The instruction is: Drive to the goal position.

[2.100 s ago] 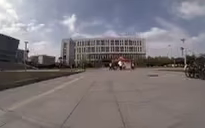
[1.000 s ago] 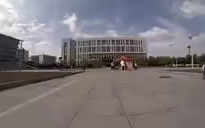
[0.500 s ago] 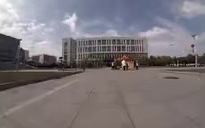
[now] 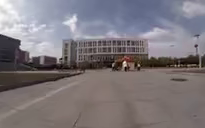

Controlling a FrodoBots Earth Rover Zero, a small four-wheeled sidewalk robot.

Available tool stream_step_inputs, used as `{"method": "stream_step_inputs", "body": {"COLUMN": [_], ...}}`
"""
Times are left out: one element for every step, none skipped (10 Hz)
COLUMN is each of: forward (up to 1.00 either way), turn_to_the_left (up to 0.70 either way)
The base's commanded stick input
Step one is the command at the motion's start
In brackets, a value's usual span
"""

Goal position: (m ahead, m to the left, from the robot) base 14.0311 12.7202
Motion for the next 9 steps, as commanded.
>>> {"method": "stream_step_inputs", "body": {"forward": [1.00, 1.00, 1.00, 1.00, 1.00, 1.00, 1.00, 1.00, 1.00], "turn_to_the_left": [0.00, 0.00, 0.00, 0.00, 0.00, 0.00, 0.00, 0.00, 0.00]}}
